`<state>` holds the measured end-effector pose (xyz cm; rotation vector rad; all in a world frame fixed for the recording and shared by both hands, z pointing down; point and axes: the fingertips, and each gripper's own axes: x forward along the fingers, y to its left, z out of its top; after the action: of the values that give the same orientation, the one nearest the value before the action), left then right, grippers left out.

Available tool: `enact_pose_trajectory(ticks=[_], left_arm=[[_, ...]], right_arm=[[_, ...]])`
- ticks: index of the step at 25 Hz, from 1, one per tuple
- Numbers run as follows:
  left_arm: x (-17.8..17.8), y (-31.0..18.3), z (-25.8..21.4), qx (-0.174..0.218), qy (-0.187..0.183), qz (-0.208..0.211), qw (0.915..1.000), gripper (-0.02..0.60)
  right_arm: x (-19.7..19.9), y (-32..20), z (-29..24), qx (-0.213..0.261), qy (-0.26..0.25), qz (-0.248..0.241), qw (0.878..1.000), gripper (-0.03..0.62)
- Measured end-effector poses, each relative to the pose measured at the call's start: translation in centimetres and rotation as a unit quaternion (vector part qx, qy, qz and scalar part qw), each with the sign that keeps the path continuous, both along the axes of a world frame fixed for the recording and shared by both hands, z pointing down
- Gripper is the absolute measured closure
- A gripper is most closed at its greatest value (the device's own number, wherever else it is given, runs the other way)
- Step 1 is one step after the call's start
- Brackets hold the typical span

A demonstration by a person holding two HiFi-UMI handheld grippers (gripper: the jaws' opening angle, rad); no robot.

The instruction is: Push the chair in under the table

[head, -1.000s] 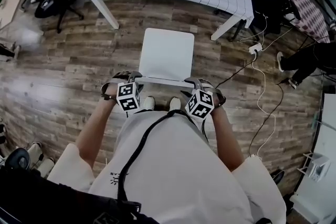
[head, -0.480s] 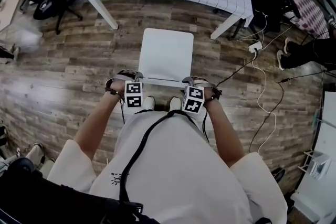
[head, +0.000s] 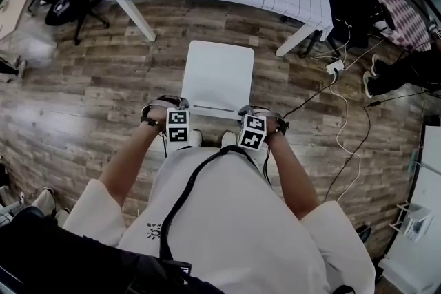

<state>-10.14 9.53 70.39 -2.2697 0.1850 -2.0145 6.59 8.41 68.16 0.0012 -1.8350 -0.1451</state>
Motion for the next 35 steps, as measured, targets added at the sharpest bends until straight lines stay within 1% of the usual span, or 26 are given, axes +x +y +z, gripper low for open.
enact_pose_trajectory(ticks=[2, 4, 11, 17, 21, 25, 30, 35], left_arm=[[0.1, -0.1, 0.0, -0.014, 0.003, -0.004, 0.9999, 0.492], [0.0, -0.5, 0.0, -0.019, 0.003, -0.003, 0.9998, 0.491], [-0.8, -2.8, 0.3, -0.013, -0.017, -0.009, 0.9997, 0.485], [-1.2, -5.3, 0.2, -0.003, -0.036, -0.020, 0.9992, 0.489], [-0.9, -6.3, 0.2, 0.001, -0.040, -0.025, 0.9989, 0.488], [-0.3, -7.2, 0.3, 0.007, -0.042, -0.040, 0.9983, 0.479], [0.7, -7.6, 0.4, 0.002, -0.043, -0.059, 0.9973, 0.469], [0.6, -8.2, 0.4, -0.004, -0.048, -0.067, 0.9965, 0.469]], right_arm=[[0.0, -0.2, -0.1, -0.003, -0.005, 0.001, 1.000, 0.511], [0.0, -0.6, -0.2, -0.001, -0.010, 0.004, 1.000, 0.511], [-0.4, -2.2, 0.5, -0.010, -0.024, 0.006, 1.000, 0.511], [-1.0, -4.6, -0.2, -0.011, -0.039, 0.005, 0.999, 0.511], [-0.6, -5.7, -0.2, -0.017, -0.048, 0.002, 0.999, 0.511], [-0.1, -6.6, -0.2, -0.019, -0.055, -0.004, 0.998, 0.511], [0.9, -7.1, -0.2, -0.024, -0.061, -0.011, 0.998, 0.511], [1.0, -7.8, -0.2, -0.024, -0.067, -0.012, 0.997, 0.511]])
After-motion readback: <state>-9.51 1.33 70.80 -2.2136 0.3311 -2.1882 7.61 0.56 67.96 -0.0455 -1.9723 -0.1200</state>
